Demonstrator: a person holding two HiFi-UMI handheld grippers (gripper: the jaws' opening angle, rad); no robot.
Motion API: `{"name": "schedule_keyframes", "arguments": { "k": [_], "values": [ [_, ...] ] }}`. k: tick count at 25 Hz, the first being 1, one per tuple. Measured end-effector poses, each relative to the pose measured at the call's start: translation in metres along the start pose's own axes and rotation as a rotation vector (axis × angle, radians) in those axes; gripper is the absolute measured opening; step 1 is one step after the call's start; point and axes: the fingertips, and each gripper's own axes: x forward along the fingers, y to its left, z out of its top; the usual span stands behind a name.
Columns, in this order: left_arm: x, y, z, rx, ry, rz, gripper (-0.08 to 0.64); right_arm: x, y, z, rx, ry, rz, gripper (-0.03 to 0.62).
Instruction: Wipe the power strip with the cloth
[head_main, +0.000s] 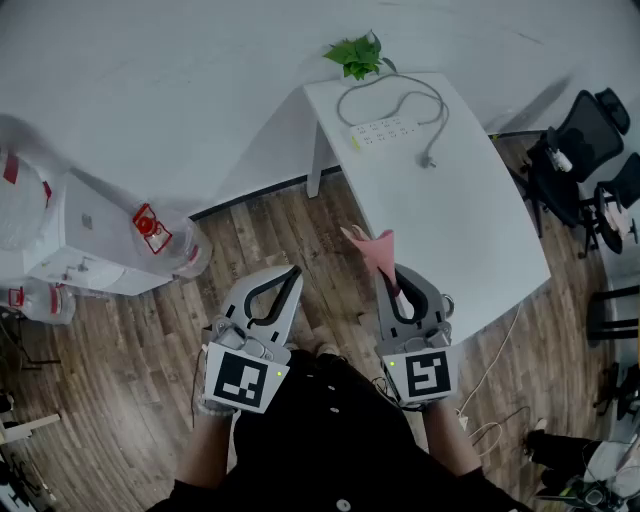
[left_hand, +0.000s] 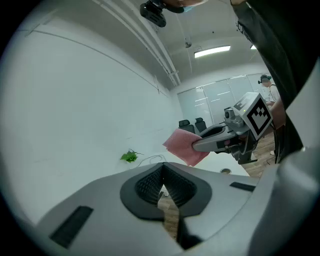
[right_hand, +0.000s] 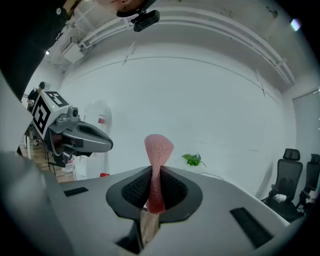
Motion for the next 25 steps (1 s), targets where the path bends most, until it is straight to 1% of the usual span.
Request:
{"name": "schedule_keyframes", "arguments": {
  "k": [16,25],
  "values": [
    [-0.008,0.005,-0.005,0.005,-0.005,-0.012,0.012,0.004,0.01,0.002,-0.007,0.003,-0.005,0.057],
    [-0.021,0.016,-0.008,0.005,-0.012,-0.009,0.012,0.005,0.014,0.006,0.033,0.012,-0.068,0.057]
  ]
}}
